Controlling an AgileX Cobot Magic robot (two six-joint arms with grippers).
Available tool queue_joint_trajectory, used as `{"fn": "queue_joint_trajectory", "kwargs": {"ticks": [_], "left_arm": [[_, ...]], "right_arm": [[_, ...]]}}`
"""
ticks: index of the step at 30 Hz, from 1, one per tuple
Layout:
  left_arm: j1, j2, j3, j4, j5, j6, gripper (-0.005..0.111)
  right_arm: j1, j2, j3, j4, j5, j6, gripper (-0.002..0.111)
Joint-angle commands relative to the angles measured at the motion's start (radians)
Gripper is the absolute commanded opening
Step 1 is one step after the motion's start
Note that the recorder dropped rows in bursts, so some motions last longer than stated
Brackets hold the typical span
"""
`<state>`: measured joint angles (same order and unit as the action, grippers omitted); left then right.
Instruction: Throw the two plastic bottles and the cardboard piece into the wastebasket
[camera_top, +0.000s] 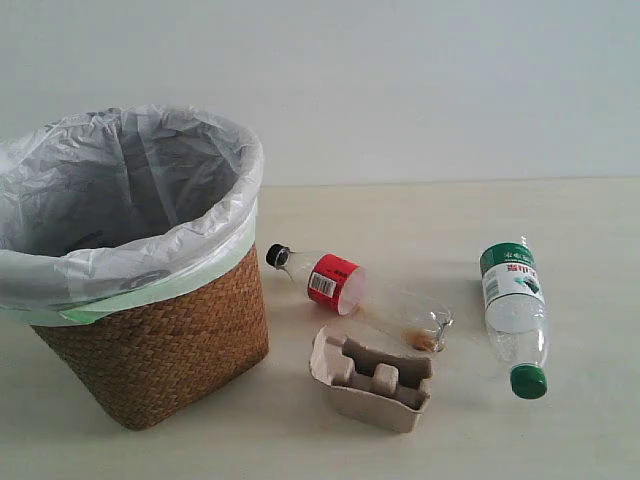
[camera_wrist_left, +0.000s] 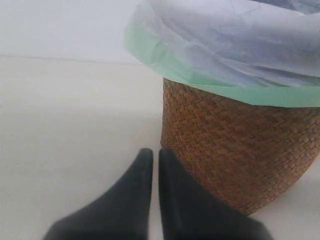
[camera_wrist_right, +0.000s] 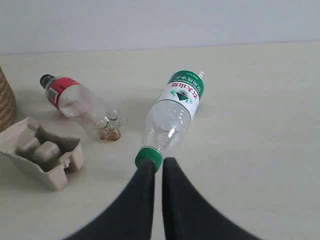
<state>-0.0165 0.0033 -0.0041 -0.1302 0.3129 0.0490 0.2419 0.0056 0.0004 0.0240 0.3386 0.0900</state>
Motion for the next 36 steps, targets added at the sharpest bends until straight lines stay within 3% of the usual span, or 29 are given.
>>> {"fn": "queue_joint_trajectory", "kwargs": {"ticks": [1,9,21,36], "left_arm": [[0.001,-0.003,0.004,0.003,-0.003,-0.005,0.004],[0.001,-0.003,0.004,0.003,-0.003,-0.005,0.004],[0.001,-0.003,0.004,0.003,-0.003,-0.005,0.004],[0.001,-0.003,0.004,0.003,-0.003,-0.005,0.004]], "right_arm": [[-0.003,-0.006,0.000,-0.008,-0.003,0.001,0.003],[-0.003,-0.006,0.000,-0.003,-0.003,0.020,0.003],[-0.003,-0.006,0.000,0.298,-0.086,0.488,0.003],[-0.003,-0.006,0.000,0.298,-0.118,0.486,0.003]]}}
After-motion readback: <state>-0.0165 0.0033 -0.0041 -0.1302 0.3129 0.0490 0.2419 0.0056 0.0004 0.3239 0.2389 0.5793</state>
